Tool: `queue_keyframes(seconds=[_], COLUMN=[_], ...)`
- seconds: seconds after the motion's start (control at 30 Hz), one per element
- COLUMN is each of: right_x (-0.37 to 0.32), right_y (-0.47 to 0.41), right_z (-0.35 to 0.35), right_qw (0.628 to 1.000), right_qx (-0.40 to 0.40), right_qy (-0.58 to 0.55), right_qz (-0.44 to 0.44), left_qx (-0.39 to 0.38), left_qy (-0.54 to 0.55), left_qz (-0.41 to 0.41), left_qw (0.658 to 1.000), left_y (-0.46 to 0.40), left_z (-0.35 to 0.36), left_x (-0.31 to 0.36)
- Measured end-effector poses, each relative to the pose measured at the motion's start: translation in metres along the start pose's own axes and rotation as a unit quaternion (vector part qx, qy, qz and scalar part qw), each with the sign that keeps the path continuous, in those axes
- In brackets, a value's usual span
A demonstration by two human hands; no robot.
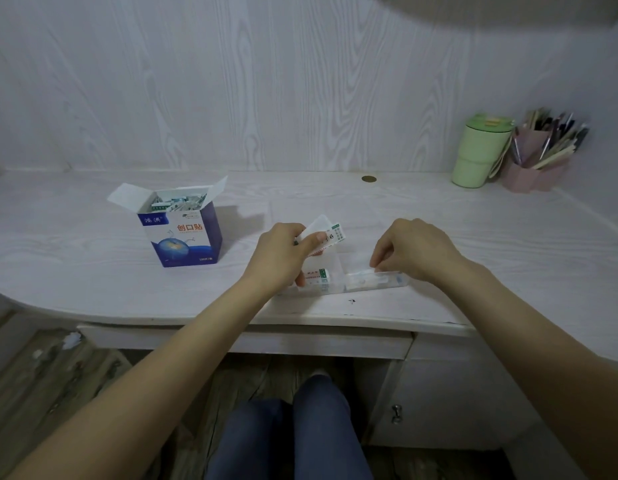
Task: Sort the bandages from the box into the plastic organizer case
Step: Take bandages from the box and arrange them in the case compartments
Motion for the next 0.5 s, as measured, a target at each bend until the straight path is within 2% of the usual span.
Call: queue_keyframes(seconds=[0.2,0.37,0.43,0.5], right_x=[-0.005,-0.003,-0.003,-0.005], right_y=[-0.006,-0.006,-0.003,0.0], right_z=[0.003,0.006,0.005,-0.002], right_qw=[0.997,0.996,0.992,0.977], right_qx=[-0.057,-0.049,-0.045,-0.035], right_qy=[-0.007,-0.047,-0.103,-0.207], right_qz=[-0.048,-0.05,-0.049,-0.04], left_qx=[-0.007,-0.012,-0.021,-0.023], left_qy=[0.01,0.07,0.142,0.214], left_qz=[-0.009,-0.025,-0.045,-0.065], left_qw=[1.0,0.997,0.989,0.974], left_y=[0.001,0.004,0.007,0.01], left_z=[-0.001,-0.002,-0.002,-0.006], left_x=[0.002,0.004,0.004,0.005])
Point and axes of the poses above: each hand's wrist, its own y-axis away from the middle knuckle, its own z-axis out of the palm, x = y × z, the point moved 6 cm from there along -y, towards the middle knuckle, and after that the axes turned 6 degrees about x, right-handed, at the moved point
